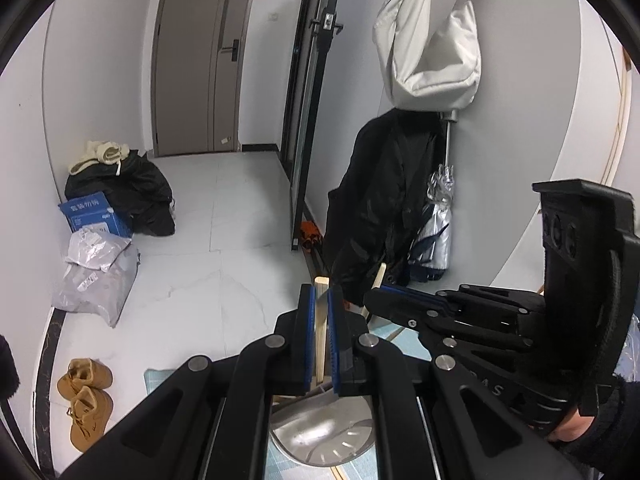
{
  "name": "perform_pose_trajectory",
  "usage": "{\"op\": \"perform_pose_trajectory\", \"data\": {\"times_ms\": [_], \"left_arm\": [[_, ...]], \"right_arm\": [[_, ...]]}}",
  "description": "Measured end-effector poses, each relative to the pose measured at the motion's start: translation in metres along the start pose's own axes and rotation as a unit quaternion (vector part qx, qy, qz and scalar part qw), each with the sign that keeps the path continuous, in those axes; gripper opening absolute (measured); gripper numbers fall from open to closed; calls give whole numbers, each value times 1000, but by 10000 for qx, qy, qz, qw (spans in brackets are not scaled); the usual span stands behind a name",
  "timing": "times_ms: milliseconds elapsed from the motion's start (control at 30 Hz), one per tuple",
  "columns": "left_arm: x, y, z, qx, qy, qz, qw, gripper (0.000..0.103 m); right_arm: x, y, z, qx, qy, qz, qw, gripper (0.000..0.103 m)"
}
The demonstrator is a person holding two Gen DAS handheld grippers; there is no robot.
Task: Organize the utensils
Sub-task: 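Open both grippers to drop the chopsticks into the holder cup, then move both open grippers back down to the chopsticks on the cloth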
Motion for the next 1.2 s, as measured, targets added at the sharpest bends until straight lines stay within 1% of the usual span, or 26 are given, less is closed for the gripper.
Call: {"op": "perform_pose_trajectory", "data": {"times_ms": [67, 200, 233, 300, 367, 433, 500, 567, 633, 700, 767, 833, 867, 900, 933, 967, 1000, 1133, 1167, 1200], "left_arm": [[4, -3, 8, -173, -115, 83, 9998, 2], [4, -5, 20, -298, -232, 68, 9993, 2], [3, -6, 21, -300, -248, 33, 9992, 2], [2, -7, 24, -344, -312, -20, 9989, 4], [1, -11, 26, -497, -403, -57, 9979, 7], [-3, -15, 26, -676, -410, -85, 9968, 16], [-7, -14, 25, -724, -358, -96, 9967, 32], [-17, -11, 21, -755, -258, -82, 9968, 42], [-26, -9, 17, -779, -94, -146, 9968, 46], [-35, -9, 15, -835, 37, -264, 9961, 56], [-45, -9, 14, -936, 136, -303, 9951, 59], [-53, -8, 13, -952, 197, -342, 9947, 59], [-58, -6, 13, -923, 237, -438, 9945, 61], [-61, -6, 13, -913, 248, -491, 9943, 67], [-66, -4, 14, -902, 279, -601, 9937, 71], [-70, -3, 15, -893, 319, -725, 9929, 76], [-74, -3, 16, -881, 354, -821, 9921, 80], [-90, 0, 22, -898, 500, -1271, 9865, 81], [-95, 4, 26, -926, 526, -1331, 9854, 82], [-98, 6, 28, -926, 528, -1346, 9851, 83]], "right_arm": [[0, 0, 7, 36, 30, -80, 10000, 6], [1, 3, 22, 137, -29, -41, 9999, 6], [-2, 4, 23, 110, 47, 8, 9999, 6], [-6, 5, 23, 206, 53, -7, 9998, 6], [-12, 7, 22, 302, 80, 37, 9995, 6], [-22, 7, 20, 346, 179, 71, 9992, 7], [-31, 6, 18, 355, 266, 80, 9990, 7], [-42, 4, 14, 369, 391, 110, 9985, 7], [-48, 4, 10, 424, 446, 121, 9980, 8], [-58, 5, 8, 511, 515, 164, 9972, 12], [-69, 5, 7, 555, 592, 238, 9964, 20], [-81, 4, 7, 592, 645, 315, 9957, 26], [-86, 3, 7, 610, 664, 326, 9954, 27], [-93, 2, 7, 630, 690, 317, 9951, 27], [-98, 0, 8, 641, 715, 317, 9949, 28], [-105, -1, 9, 639, 747, 343, 9946, 31], [-110, -2, 10, 632, 770, 363, 9944, 32], [-131, -11, 18, 630, 860, 420, 9934, 41], [-136, -14, 21, 629, 882, 417, 9932, 47], [-140, -16, 23, 609, 906, 434, 9931, 49]]}}
Point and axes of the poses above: each gripper's, at about its wrist camera, not at the fingertips, and x roughly the way its jaws point, y to its right, z to its underside, the point moved 6 cm from there along x, roughly the way its jaws point, and after that the axes turned 9 degrees about y, right-handed, at the moved point
